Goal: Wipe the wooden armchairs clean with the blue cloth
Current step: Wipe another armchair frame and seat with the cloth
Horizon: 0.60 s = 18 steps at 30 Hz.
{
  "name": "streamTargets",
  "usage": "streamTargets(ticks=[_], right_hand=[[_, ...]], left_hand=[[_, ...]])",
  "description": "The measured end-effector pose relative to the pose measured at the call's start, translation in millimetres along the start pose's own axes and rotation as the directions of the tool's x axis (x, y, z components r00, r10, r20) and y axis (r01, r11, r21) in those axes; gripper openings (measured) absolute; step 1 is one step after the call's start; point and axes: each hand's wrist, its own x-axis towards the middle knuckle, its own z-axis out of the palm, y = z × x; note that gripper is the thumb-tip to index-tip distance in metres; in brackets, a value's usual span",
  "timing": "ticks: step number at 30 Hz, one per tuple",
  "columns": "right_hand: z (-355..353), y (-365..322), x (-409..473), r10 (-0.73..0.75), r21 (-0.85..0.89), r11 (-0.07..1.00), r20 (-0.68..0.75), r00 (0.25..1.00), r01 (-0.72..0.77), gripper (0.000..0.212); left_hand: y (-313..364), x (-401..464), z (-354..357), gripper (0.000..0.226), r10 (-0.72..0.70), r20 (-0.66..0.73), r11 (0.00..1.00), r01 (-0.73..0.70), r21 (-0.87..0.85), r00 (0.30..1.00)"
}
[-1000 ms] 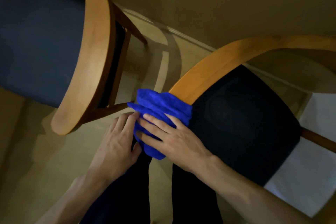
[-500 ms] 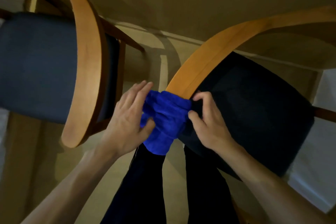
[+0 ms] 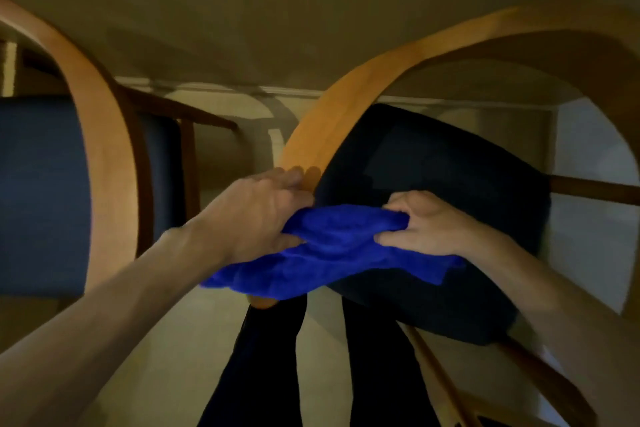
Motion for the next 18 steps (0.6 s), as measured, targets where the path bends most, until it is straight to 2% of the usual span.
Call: streamTargets(ticks=[2,4,8,10,12,14,16,18], right_hand=[[-16.3,22.3,-12.0,0.083,0.036,0.996,-0.028,0.996,-0.082,0.006],[-28.9,45.7,-25.3,0.117,0.049,0.992,-0.087,0.989,-0.113,0.012],[-46.6,94.1,-54.9,0.199,0.083,0.980,-0.283,0.938,-0.183,0.012],[-57.4,114.8,-70.9,0.198,0.056,0.980,-0.341,0.919,-0.190,0.017],[-68.5,132.0,-84.9,0.222,-0.009,0.971,-0.348,0.911,-0.240,0.023],[-78.5,147.1,-94.5,0.268,-0.051,0.948,-0.408,0.873,-0.315,0.028],[-83.1,157.2,-98.4,0.251,-0.076,0.935,-0.547,0.798,-0.347,0.027],[-80.5,163.4,-95.8,0.147,-0.172,0.915,-0.701,0.698,-0.366,0.018]], left_hand=[[19.9,29.1,-7.6,0.040,0.088,-0.006,0.996,-0.088,-0.001,0.996],[44.7,59.2,-10.5,0.034,0.146,0.023,0.988,-0.145,-0.045,0.989],[77.3,113.2,-10.0,0.031,0.081,0.093,0.989,-0.069,-0.128,0.992],[84.7,137.2,-11.4,0.038,0.026,0.093,0.998,-0.021,-0.057,0.995],[91.9,155.3,-16.0,0.042,-0.002,0.038,0.999,0.000,0.041,0.999],[98.7,167.7,-22.5,0.039,-0.019,-0.052,0.999,0.021,0.041,0.998],[103.7,176.3,-26.5,0.040,-0.004,-0.171,0.997,0.018,0.078,0.985],[107.2,183.7,-21.6,0.039,0.057,-0.286,0.988,-0.013,0.156,0.957]])
